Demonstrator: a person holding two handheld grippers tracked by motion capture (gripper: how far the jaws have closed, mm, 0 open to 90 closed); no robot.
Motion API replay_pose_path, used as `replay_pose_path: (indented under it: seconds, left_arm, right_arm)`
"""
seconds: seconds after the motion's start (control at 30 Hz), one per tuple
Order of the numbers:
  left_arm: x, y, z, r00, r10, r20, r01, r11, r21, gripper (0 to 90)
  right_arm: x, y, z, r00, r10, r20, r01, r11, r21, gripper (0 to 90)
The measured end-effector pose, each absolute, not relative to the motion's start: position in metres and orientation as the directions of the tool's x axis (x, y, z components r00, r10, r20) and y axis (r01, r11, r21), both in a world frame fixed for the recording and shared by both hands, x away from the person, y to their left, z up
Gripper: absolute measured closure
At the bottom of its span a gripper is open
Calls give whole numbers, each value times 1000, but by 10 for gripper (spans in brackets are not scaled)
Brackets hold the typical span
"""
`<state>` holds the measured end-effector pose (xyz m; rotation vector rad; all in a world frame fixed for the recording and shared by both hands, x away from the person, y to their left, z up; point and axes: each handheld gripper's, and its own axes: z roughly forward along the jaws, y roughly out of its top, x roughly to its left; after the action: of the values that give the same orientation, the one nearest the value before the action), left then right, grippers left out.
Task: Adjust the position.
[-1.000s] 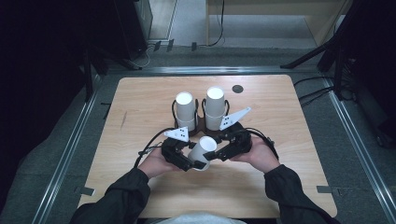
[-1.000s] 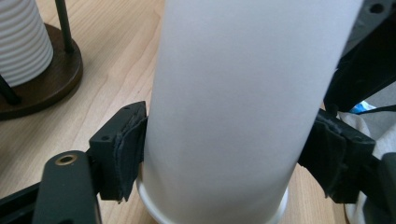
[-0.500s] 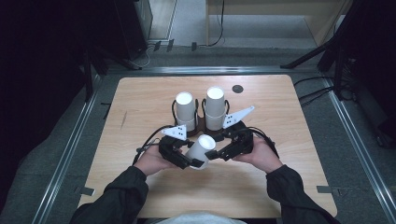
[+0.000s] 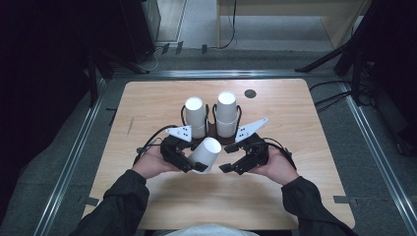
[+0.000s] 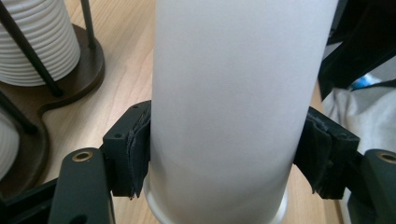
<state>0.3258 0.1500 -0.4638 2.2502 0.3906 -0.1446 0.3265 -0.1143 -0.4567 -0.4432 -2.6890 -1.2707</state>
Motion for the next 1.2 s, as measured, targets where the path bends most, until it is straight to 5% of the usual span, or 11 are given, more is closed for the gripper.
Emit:
replay_pose_path:
  seconds: [0.67, 1.2]
  left_arm:
    - [346, 127, -475, 971, 193, -141, 239, -796, 556, 285]
    - [336, 106, -480, 981, 100, -167, 168, -869, 466, 284]
  right_arm:
    - [321, -119, -473, -953, 233, 196, 301, 623, 722, 265]
    - [321, -109, -479, -966, 191, 172, 255, 627, 736, 265]
